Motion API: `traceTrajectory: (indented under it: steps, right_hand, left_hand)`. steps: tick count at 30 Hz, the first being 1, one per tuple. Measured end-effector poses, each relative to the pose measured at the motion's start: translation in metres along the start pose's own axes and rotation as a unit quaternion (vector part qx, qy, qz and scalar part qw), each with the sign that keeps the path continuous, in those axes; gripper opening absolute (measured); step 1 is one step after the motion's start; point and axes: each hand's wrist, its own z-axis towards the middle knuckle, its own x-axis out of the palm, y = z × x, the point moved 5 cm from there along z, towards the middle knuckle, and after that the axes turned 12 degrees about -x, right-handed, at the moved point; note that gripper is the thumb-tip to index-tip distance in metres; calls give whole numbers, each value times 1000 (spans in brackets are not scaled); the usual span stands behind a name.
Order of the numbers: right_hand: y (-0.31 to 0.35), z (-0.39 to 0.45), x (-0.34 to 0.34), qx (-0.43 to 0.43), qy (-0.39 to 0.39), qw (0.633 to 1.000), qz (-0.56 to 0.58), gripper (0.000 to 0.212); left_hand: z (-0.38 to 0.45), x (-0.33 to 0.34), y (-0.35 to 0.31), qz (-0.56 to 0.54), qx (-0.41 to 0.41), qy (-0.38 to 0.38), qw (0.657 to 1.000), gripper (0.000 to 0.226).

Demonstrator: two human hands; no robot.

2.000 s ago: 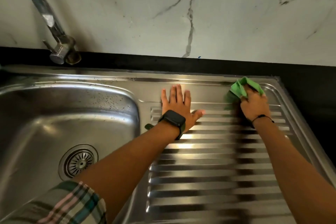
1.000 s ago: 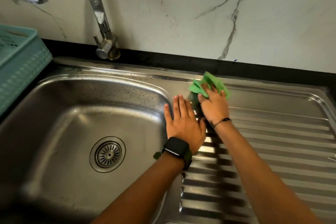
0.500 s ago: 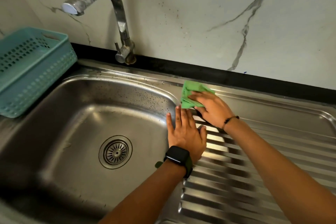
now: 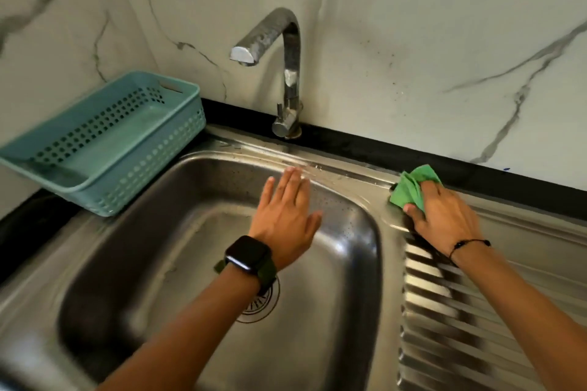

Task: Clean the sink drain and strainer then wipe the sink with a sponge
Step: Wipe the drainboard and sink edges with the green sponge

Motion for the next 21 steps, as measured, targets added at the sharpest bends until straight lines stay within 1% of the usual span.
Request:
traceTrajectory:
  steps: [3, 6, 8, 14, 17, 18, 21]
  right_hand:
    - [27, 21, 1, 32, -41, 997, 59, 35]
    - [70, 48, 6, 14, -72, 992, 103, 34]
    - [101, 68, 10, 9, -87, 988, 126, 31]
    - [229, 135, 24, -64, -63, 978, 187, 28]
    - [249, 142, 24, -90, -62, 980, 165, 28]
    - [247, 141, 24, -106, -60, 983, 140, 28]
    - [237, 131, 22, -148, -49, 986, 65, 30]
  left_hand:
    - [-8, 3, 38, 29, -14, 18, 999, 65]
    - [-6, 4, 57, 27, -28, 31, 999, 65]
    - [1, -1, 69, 25, -30, 21, 999, 65]
    - [8, -30, 139, 47, -71, 1, 996, 67]
    - [-3, -38, 182, 60, -82, 9, 995, 66]
    - [-8, -39, 191, 72, -67, 17, 995, 65]
    - [-17, -33, 207, 126, 11, 29, 992, 64]
